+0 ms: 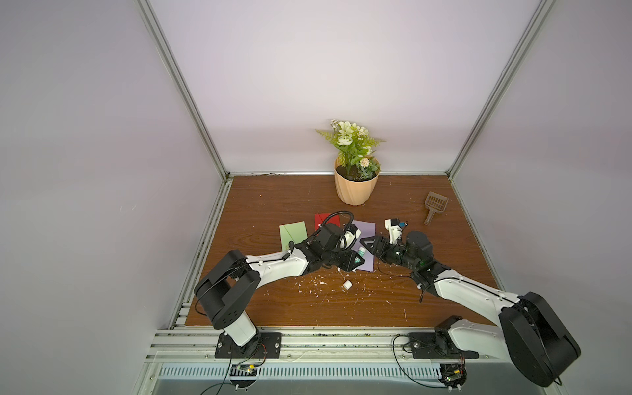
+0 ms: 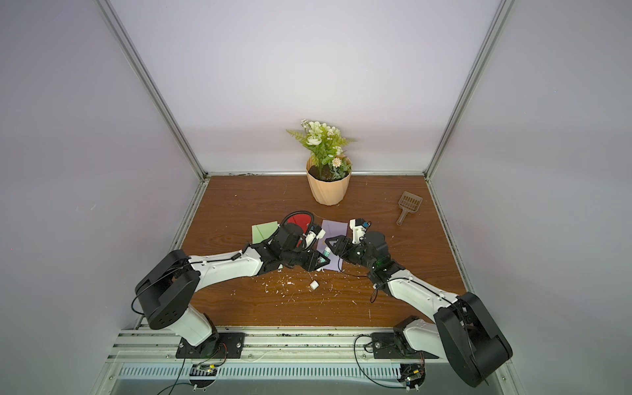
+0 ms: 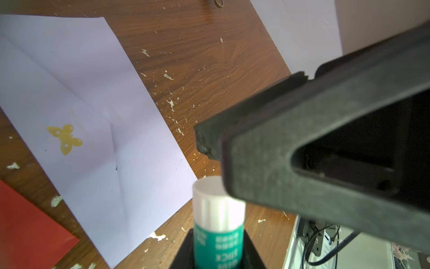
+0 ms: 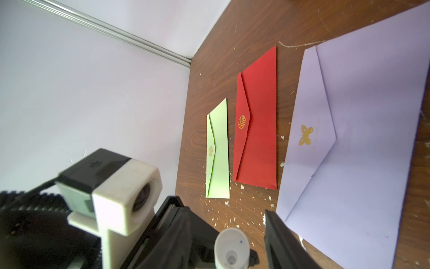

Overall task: Seal the envelope with a glue stick
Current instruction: Screw the glue stick.

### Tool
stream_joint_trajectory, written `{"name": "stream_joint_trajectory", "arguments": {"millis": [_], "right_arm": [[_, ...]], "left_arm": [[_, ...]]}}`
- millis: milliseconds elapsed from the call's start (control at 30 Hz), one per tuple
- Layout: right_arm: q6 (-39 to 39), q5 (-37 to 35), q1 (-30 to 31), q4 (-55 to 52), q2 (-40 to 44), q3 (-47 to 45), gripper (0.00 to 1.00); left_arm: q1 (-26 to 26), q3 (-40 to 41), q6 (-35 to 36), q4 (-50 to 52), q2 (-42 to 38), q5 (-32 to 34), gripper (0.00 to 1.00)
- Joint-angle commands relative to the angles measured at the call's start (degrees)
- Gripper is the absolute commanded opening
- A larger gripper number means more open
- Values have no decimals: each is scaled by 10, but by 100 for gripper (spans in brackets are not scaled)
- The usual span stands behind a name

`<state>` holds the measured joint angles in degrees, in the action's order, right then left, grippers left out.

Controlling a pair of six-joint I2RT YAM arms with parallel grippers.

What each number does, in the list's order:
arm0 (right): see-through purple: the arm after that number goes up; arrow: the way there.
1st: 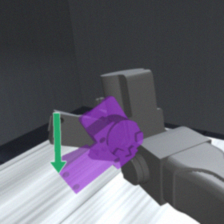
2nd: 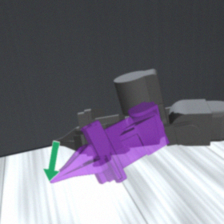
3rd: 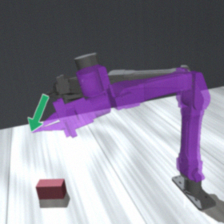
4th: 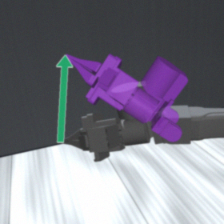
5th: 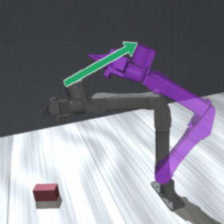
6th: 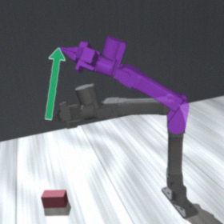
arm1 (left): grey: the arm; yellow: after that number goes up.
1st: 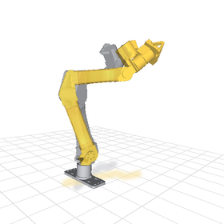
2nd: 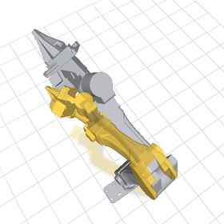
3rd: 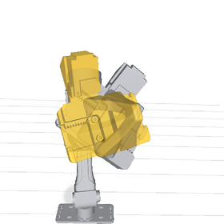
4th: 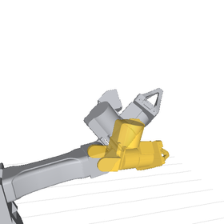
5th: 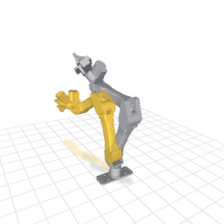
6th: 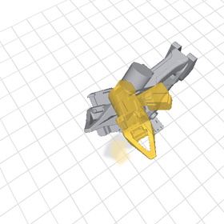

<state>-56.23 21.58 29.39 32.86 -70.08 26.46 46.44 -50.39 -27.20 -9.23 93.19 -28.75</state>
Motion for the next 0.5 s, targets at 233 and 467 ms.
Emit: {"name": "stream_joint_trajectory", "arguments": {"millis": [233,467], "right_arm": [[7,73,-1,6,-45,39,47],[0,76,-1,23,-44,37,17]], "left_arm": [[5,1,6,-9,-18,-1,7],[6,4,6,-10,-20,-3,7]]}}
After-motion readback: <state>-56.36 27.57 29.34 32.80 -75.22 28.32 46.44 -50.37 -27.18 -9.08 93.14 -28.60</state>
